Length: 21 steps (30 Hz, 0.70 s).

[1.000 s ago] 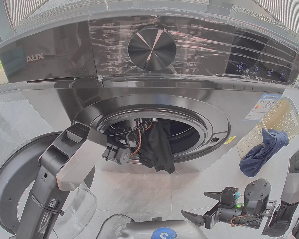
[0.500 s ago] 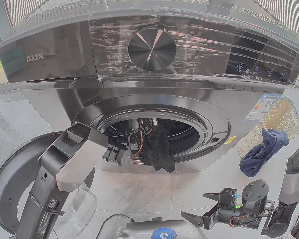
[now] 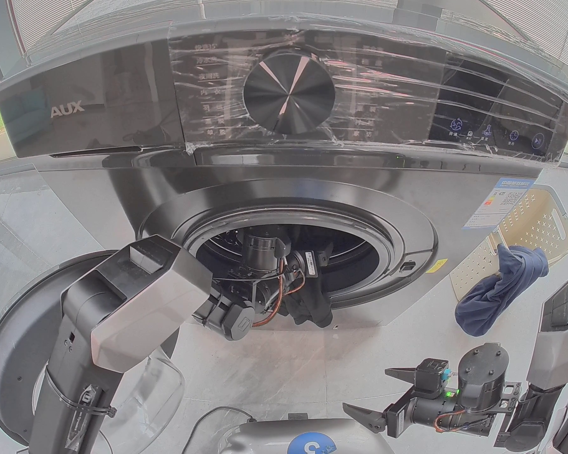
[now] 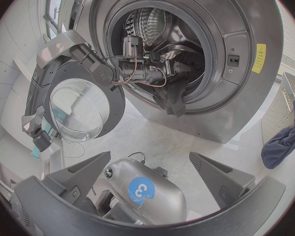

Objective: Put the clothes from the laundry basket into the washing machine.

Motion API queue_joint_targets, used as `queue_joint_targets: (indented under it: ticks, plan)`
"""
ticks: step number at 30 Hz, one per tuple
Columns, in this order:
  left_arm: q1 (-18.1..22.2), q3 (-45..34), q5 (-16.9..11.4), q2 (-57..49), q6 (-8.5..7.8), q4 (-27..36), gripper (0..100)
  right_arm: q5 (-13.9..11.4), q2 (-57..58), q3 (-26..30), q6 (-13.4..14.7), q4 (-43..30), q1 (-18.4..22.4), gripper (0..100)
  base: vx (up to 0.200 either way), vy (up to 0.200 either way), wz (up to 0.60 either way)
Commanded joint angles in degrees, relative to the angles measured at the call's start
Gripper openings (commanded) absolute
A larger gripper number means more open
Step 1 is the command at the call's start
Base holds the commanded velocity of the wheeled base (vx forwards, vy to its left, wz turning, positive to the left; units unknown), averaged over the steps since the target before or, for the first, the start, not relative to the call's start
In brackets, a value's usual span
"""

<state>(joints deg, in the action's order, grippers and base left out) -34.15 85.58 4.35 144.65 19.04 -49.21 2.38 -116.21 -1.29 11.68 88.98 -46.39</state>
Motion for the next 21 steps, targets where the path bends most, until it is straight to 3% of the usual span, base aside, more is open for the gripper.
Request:
queue_joint_targets:
  ticks: [1,6,14,21]
  plan:
    - [-0.31,-0.32,-0.05,0.54,-0.06,-0.01,0,0.00,-0.24,-0.03,0.01,0.58,-0.20,100,0.000,0.000,0.00]
    - [0.31,5.21,1.19,3.00,0.47,-0.09,0,0.00,-0.86,0.15,0.10,0.58,-0.20,100,0.000,0.000,0.00]
    - [4.18,23.67,10.41,8.63,0.56,-1.59,0,0.00,-1.30,0.15,0.10,0.58,-0.28,100,0.000,0.000,0.00]
    - [4.35,26.57,12.08,8.89,-0.50,-3.08,0,0.00,-1.91,0.06,0.10,0.58,-0.28,100,0.000,0.000,0.00]
